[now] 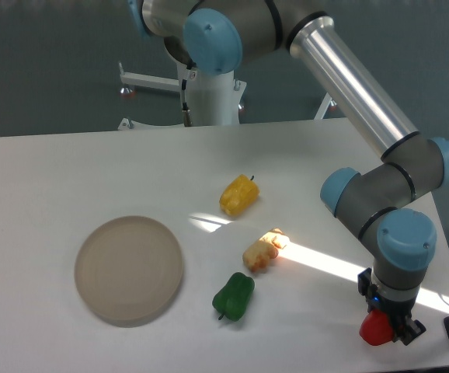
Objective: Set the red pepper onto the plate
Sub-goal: 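Carry the held red pepper with the gripper over the beige plate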
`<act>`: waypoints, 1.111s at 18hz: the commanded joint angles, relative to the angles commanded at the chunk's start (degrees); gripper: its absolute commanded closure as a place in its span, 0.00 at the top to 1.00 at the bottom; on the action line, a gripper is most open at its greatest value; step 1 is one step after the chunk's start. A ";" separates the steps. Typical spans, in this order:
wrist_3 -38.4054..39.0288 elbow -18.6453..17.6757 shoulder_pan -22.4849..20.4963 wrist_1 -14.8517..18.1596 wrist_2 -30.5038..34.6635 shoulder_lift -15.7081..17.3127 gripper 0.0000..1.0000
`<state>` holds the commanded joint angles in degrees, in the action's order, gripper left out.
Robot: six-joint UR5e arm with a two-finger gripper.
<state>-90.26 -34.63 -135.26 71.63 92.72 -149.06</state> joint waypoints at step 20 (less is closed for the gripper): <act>23.98 -28.46 11.94 0.97 -0.88 21.78 0.55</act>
<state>-66.29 -63.09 -123.32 72.60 91.85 -127.28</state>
